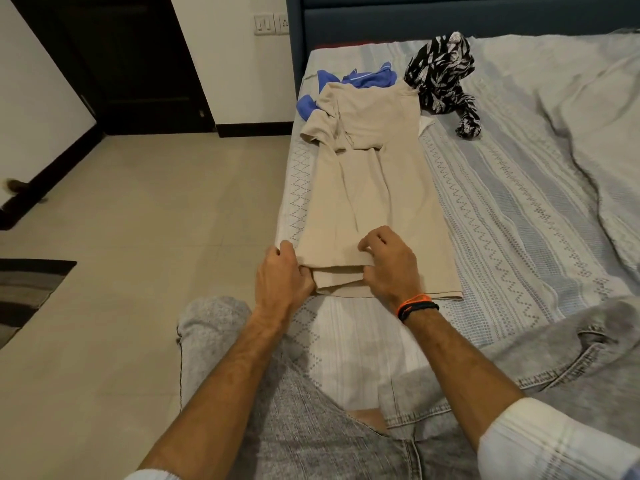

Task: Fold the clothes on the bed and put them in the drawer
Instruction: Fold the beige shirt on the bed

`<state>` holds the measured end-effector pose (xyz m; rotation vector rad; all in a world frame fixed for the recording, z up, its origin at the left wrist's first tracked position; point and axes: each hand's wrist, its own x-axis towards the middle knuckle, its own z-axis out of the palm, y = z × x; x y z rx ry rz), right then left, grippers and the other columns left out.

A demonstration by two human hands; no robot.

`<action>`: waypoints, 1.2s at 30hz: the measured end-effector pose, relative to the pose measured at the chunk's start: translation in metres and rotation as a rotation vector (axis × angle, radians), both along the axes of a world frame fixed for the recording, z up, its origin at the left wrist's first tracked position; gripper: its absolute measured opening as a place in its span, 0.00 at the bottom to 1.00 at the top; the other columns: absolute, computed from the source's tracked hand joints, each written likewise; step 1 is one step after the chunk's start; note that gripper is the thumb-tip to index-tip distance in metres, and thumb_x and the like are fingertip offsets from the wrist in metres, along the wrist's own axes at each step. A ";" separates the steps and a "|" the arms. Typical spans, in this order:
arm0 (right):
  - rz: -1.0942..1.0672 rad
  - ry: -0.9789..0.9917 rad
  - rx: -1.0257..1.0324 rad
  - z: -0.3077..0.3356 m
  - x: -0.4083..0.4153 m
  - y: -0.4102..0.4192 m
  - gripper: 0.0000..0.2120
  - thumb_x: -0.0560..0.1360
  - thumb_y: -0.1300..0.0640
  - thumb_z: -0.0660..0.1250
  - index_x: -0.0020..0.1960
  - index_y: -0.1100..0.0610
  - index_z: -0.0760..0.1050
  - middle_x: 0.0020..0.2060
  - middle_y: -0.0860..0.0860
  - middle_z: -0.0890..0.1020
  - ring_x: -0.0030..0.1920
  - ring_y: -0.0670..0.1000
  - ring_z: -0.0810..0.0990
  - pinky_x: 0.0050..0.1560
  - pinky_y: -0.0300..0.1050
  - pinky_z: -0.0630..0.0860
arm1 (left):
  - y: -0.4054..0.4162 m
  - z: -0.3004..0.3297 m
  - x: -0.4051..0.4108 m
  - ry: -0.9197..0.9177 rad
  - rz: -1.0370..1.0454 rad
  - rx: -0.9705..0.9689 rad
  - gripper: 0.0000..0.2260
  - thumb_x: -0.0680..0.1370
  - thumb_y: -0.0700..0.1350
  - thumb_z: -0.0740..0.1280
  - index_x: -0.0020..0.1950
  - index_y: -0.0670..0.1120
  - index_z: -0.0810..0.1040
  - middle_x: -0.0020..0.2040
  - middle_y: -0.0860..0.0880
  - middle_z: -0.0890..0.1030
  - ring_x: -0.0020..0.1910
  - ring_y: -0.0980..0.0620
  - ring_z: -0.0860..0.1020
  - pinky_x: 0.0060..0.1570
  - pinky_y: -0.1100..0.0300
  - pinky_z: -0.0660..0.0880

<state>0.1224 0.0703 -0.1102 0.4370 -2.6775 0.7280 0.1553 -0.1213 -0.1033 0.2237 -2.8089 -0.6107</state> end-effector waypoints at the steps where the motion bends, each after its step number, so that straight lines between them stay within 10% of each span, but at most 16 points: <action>1: -0.016 -0.031 0.019 0.001 0.000 0.001 0.20 0.61 0.70 0.70 0.52 0.59 0.79 0.50 0.51 0.78 0.44 0.53 0.79 0.39 0.48 0.77 | 0.001 -0.001 0.003 -0.087 0.033 -0.025 0.07 0.74 0.40 0.64 0.50 0.39 0.70 0.43 0.41 0.77 0.37 0.43 0.73 0.36 0.53 0.71; 13: -0.004 -0.154 0.101 -0.008 0.013 -0.004 0.09 0.69 0.59 0.68 0.49 0.55 0.77 0.46 0.49 0.77 0.41 0.53 0.77 0.39 0.46 0.73 | -0.010 -0.012 0.005 -0.084 -0.220 -0.038 0.09 0.73 0.41 0.66 0.52 0.47 0.75 0.47 0.49 0.73 0.41 0.47 0.76 0.41 0.57 0.72; 24: -0.078 -0.170 0.044 -0.009 0.015 -0.004 0.14 0.73 0.56 0.66 0.58 0.55 0.77 0.54 0.50 0.77 0.47 0.53 0.79 0.46 0.48 0.77 | -0.004 -0.011 0.009 -0.025 -0.022 0.158 0.17 0.71 0.44 0.67 0.60 0.49 0.73 0.56 0.48 0.76 0.50 0.48 0.77 0.49 0.53 0.75; 31: 0.106 0.030 0.218 -0.003 0.016 -0.017 0.12 0.75 0.52 0.67 0.57 0.52 0.79 0.52 0.51 0.79 0.50 0.54 0.77 0.38 0.50 0.77 | 0.007 -0.016 0.013 -0.030 -0.167 -0.003 0.34 0.68 0.65 0.63 0.70 0.49 0.66 0.65 0.48 0.71 0.61 0.47 0.71 0.59 0.48 0.72; 36: 0.029 0.035 -0.118 0.001 0.008 -0.031 0.10 0.79 0.53 0.65 0.52 0.56 0.82 0.43 0.52 0.83 0.43 0.55 0.81 0.43 0.52 0.78 | 0.014 -0.016 0.009 -0.076 -0.111 -0.083 0.47 0.64 0.78 0.60 0.72 0.47 0.63 0.67 0.46 0.69 0.62 0.46 0.70 0.59 0.45 0.72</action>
